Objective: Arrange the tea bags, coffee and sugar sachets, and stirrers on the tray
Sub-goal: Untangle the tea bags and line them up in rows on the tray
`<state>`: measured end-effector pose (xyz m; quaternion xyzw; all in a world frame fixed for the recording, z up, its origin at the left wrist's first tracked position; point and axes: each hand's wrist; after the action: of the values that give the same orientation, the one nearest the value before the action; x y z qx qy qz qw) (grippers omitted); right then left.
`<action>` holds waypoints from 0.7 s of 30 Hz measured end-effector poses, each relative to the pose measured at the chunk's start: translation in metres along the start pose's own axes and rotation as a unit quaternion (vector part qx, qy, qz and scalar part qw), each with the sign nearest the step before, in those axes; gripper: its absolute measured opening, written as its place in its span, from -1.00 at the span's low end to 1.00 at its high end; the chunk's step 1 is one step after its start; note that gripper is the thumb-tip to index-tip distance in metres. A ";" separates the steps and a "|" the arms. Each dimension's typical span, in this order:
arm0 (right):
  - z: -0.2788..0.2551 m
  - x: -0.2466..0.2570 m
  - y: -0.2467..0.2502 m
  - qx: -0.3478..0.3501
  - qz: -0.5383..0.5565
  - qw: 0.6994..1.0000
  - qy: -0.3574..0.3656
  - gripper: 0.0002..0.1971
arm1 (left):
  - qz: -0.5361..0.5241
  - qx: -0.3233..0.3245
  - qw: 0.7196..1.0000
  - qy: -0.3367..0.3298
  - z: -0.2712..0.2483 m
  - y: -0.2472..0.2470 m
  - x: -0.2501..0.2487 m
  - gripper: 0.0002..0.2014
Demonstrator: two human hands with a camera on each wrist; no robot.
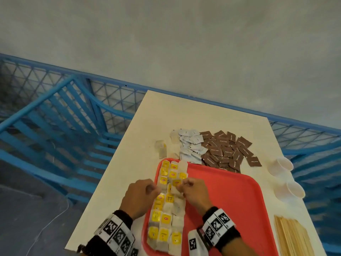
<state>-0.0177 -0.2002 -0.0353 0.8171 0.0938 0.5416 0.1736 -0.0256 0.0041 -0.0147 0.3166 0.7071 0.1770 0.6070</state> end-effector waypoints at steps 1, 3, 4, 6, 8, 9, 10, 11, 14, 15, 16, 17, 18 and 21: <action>0.006 -0.007 -0.007 0.004 -0.004 1.000 -0.014 -0.66 | 0.026 0.013 0.999 0.018 0.001 -0.006 0.011 -0.76; 0.018 -0.013 -0.018 0.006 0.000 1.000 -0.031 -0.62 | 0.039 0.015 0.998 0.056 0.005 -0.012 0.024 -0.76; 0.022 -0.014 -0.021 0.003 0.003 0.999 -0.038 -0.62 | 0.031 0.011 0.997 0.069 0.007 -0.013 0.027 -0.77; 0.027 -0.014 -0.028 -0.007 -0.013 0.999 -0.040 -0.65 | 0.018 0.007 0.996 0.082 0.011 -0.013 0.029 -0.79; 0.025 -0.015 -0.031 -0.029 -0.058 0.997 -0.032 -0.73 | 0.016 0.010 0.997 0.080 0.013 -0.014 0.027 -0.79; 0.024 -0.015 -0.032 -0.044 -0.086 0.995 -0.028 -0.75 | 0.019 0.011 0.997 0.077 0.015 -0.014 0.027 -0.79; 0.022 -0.016 -0.032 -0.060 -0.109 0.992 -0.023 -0.74 | 0.021 0.014 0.997 0.075 0.016 -0.015 0.027 -0.79; 0.021 -0.016 -0.031 -0.070 -0.124 0.990 -0.015 -0.73 | 0.024 0.019 0.997 0.072 0.017 -0.017 0.026 -0.80; 0.020 -0.014 -0.030 -0.072 -0.148 0.986 0.022 -0.71 | 0.039 0.040 0.998 0.037 0.019 -0.021 0.023 -0.97; 0.021 -0.014 -0.030 -0.063 -0.160 0.985 0.029 -0.70 | 0.059 0.057 0.996 0.032 0.020 -0.023 0.021 -0.89; 0.021 -0.013 -0.031 -0.049 -0.176 0.983 0.032 -0.68 | 0.084 0.082 0.993 0.027 0.021 -0.026 0.020 -0.78; 0.020 -0.012 -0.030 -0.033 -0.190 0.981 0.030 -0.67 | 0.111 0.106 0.988 0.033 0.021 -0.028 0.018 -0.70; 0.020 -0.011 -0.030 -0.021 -0.202 0.979 0.029 -0.67 | 0.137 0.123 0.982 0.033 0.023 -0.031 0.017 -0.64; 0.025 -0.001 -0.020 -0.030 -0.190 0.980 0.042 -0.70 | 0.163 0.145 0.975 0.037 0.025 -0.029 0.012 -0.61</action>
<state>0.0060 -0.1869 -0.0523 0.7555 0.2381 0.5349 0.2940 -0.0092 -0.0129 -0.0466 0.5058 0.6857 0.1808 0.4913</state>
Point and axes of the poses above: each hand's wrist, its own z-axis towards the middle knuckle, its own y-axis out of the back of the hand, x = y × z, and after that the axes turned 1 degree about y, right-handed
